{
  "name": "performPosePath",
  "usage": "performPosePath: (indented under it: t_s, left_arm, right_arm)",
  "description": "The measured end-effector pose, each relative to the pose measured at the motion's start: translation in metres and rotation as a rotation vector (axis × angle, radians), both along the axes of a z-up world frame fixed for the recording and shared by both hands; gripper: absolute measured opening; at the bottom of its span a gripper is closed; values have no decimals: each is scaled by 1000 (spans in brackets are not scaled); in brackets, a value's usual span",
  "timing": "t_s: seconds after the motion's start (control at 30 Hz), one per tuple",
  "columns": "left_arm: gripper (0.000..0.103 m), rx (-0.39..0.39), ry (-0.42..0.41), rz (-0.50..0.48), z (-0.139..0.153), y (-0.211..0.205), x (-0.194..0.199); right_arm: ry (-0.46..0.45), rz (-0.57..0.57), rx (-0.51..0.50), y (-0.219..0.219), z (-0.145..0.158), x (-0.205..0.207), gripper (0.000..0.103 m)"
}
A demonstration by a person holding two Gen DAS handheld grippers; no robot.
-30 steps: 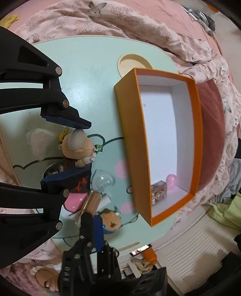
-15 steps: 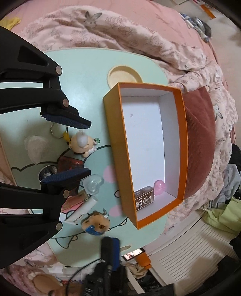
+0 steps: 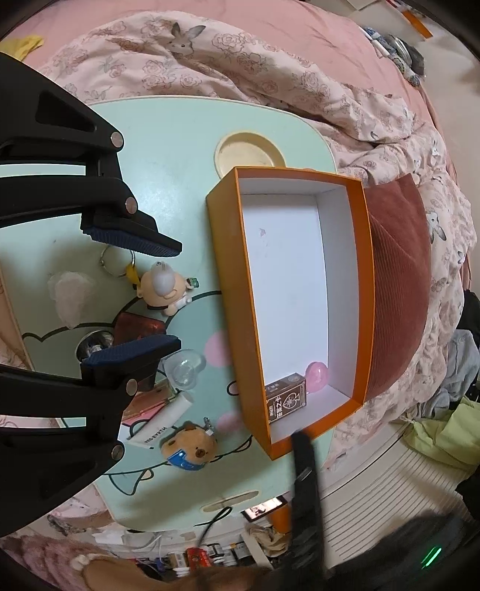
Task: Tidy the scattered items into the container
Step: 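Reach into the orange box and grasp the pink heart with the right gripper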
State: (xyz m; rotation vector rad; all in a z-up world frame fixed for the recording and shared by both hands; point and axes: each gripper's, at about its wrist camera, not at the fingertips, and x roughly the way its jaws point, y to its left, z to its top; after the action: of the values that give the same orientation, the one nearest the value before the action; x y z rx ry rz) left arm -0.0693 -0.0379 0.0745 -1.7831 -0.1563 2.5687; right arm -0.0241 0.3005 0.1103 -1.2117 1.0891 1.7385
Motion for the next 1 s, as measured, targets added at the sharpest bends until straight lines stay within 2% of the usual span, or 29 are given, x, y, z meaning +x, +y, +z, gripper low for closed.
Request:
performPosePath:
  t_s: [0.13, 0.33, 0.4, 0.43, 0.53, 0.7, 0.77, 1.0]
  left_arm:
    - [45, 12, 6, -8, 1, 1, 4]
    - [45, 23, 6, -30, 1, -1, 9]
    - [45, 31, 11, -30, 2, -2, 10]
    - [45, 34, 13, -30, 2, -1, 10]
    - [45, 52, 20, -38, 3, -2, 12]
    - [45, 57, 17, -55, 2, -2, 16]
    - [45, 57, 16, -61, 2, -3, 17]
    - [45, 64, 13, -73, 4, -3, 15]
  right_arm:
    - [-123, -12, -14, 32, -18, -20, 28]
    - [-292, 5, -84, 61, -52, -45, 28]
    - [-370, 22, -105, 66, -62, -52, 31]
    - [-408, 23, -108, 69, -68, -54, 37]
    - [-452, 33, -120, 72, -84, -60, 38]
    - [-427, 27, -107, 68, -86, -58, 29]
    - [-391, 9, -101, 69, -84, -49, 20]
    - [-249, -24, -102, 70, -73, -26, 19]
